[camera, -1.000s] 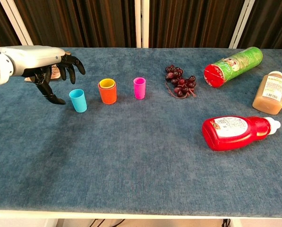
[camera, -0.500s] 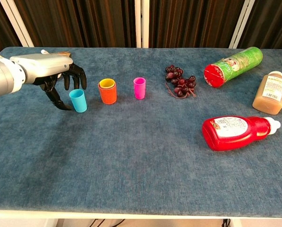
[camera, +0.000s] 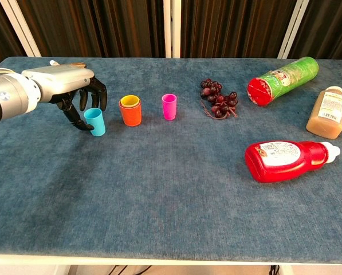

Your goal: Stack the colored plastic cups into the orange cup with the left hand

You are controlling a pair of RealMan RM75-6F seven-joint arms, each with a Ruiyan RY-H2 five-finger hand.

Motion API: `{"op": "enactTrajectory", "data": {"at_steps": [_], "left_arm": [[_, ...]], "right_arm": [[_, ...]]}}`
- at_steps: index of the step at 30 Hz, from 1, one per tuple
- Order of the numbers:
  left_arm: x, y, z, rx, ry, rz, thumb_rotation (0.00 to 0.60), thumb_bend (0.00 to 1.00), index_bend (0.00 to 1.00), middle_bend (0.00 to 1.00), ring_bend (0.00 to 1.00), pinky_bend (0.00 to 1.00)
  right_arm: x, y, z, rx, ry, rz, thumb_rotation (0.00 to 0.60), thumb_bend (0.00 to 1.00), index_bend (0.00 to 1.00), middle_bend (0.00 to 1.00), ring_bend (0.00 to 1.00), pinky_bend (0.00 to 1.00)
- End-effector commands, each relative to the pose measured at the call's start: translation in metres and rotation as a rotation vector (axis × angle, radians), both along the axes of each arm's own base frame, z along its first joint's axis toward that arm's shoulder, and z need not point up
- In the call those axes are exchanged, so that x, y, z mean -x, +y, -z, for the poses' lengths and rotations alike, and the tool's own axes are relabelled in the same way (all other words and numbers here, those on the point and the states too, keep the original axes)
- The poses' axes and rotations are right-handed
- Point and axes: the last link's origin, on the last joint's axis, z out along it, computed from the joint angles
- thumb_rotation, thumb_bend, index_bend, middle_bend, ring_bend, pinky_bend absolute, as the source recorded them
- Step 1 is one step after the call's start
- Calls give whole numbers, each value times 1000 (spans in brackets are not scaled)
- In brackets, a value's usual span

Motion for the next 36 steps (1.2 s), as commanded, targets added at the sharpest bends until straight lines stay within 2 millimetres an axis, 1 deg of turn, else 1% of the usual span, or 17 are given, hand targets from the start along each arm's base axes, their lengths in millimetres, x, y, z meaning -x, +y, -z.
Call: {"op": "enactTrajectory", "data": {"at_steps": [1,14,18,24,28,32,36], "left_arm": [[1,1,2,-1,0,-3,600,217,453,463,487,671],[1,1,0,-17,-19,5,600,249,513,521,543,711],[-3,2,-7,-31,-40,5,600,251,516,524,545,713],[-21,11,-32,-79,-98,14,600,252,516,524,545,713],[-40,20,-45,-110,-130,34,600,254,516,524,545,713],[-57,23,-45,-105,-159,38,600,261,515,524,545,713],[-65,23,-37,-79,-147,35,600,261,516,524,545,713]], "right_arm": [[0,0,0,-3,1,2,600,232,0,0,0,0],[0,0,0,-9,1,10,600,232,0,0,0,0],[0,1,-1,-4,1,9,600,232,0,0,0,0],[-1,0,-2,-1,2,4,600,232,0,0,0,0],[-4,0,-1,0,-5,-8,600,232,0,0,0,0],[-6,2,-2,10,-10,-22,600,232,0,0,0,0],[-4,6,-3,15,-16,-19,600,232,0,0,0,0]]}}
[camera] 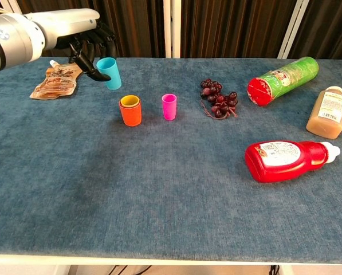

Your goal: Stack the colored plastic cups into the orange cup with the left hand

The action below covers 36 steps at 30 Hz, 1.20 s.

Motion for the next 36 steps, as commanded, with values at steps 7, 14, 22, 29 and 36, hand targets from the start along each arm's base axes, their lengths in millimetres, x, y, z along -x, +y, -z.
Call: {"op": "enactTrajectory", "data": {"at_steps": [7,14,22,29,36], "left_arm": [[-7,-1,24,36,-5,-35,600,261,515,524,545,713],[-13,4,27,23,-17,-26,600,260,515,523,545,713],[-5,8,33,38,-19,-58,600,256,515,523,545,713],[-2,6,38,52,-22,-57,600,255,514,520,543,713],[1,5,42,70,-10,-58,600,222,409,404,424,635]], "right_arm": [[1,5,-4,11,-8,-6,600,232,0,0,0,0],[2,4,-4,7,-6,-1,600,232,0,0,0,0],[2,2,-4,9,-6,2,600,232,0,0,0,0],[5,2,-4,8,-3,15,600,232,0,0,0,0],[7,2,-4,6,-4,18,600,232,0,0,0,0]]}}
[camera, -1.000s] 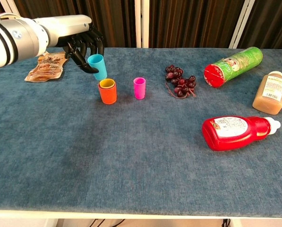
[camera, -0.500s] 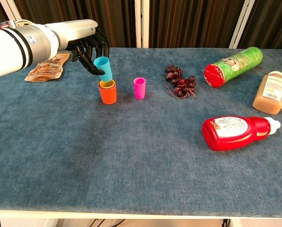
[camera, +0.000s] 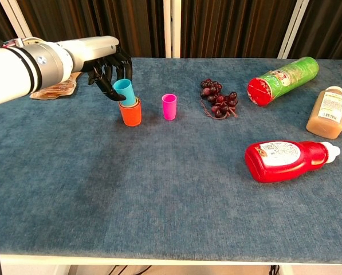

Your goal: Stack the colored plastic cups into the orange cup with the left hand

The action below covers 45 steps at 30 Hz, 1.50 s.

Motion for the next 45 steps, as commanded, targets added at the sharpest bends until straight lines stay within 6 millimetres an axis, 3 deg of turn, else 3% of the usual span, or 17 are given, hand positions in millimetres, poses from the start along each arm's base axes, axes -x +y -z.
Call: {"op": "enactTrajectory", "data": {"at_steps": [1,4,9,14,19,23,34,45], "left_arm": [[1,0,1,6,5,1,600,212,376,363,381,601],[-1,0,0,-5,2,11,600,204,314,304,325,550],[-10,1,-3,-23,-17,28,600,204,323,304,323,540],[-34,2,-2,-30,-16,86,600,200,335,317,324,539],[-60,4,12,-7,20,127,600,186,335,319,324,540],[-69,9,27,9,74,139,600,185,335,322,324,540],[-69,17,56,29,164,141,600,184,361,352,324,517],[-68,19,67,7,216,193,600,184,413,393,359,538]], "right_arm": [[1,0,0,1,0,0,600,232,0,0,0,0],[1,0,-1,0,-1,0,600,232,0,0,0,0],[3,0,-2,1,-3,2,600,232,0,0,0,0],[2,0,-2,2,-6,0,600,232,0,0,0,0],[2,2,-1,3,-12,2,600,232,0,0,0,0],[3,4,-2,8,-17,7,600,232,0,0,0,0],[12,6,-5,17,-36,27,600,233,0,0,0,0],[16,6,-8,30,-46,29,600,232,0,0,0,0]]}}
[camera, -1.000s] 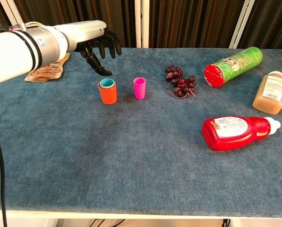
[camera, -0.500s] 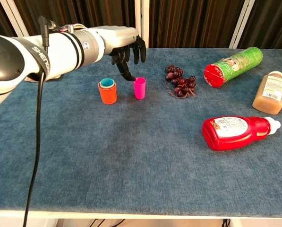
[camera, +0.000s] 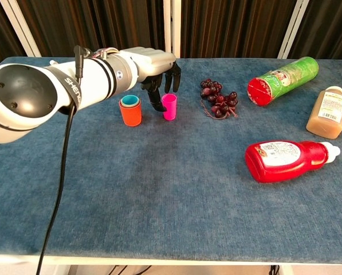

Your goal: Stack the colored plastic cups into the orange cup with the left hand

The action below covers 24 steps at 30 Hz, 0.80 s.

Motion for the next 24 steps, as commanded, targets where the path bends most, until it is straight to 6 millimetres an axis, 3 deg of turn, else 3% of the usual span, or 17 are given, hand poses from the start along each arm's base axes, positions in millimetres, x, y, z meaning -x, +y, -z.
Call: {"op": "enactTrajectory", "data": {"at_steps": [1,24], "left_arm": [[0,1,3,-5,3,15,600,185,416,397,364,542],[-3,4,12,-23,15,56,600,208,486,473,407,577]], "right_arm": [[1,0,0,2,-1,1,600,232,0,0,0,0],[5,-1,-1,-9,-1,26,600,233,0,0,0,0]]}}
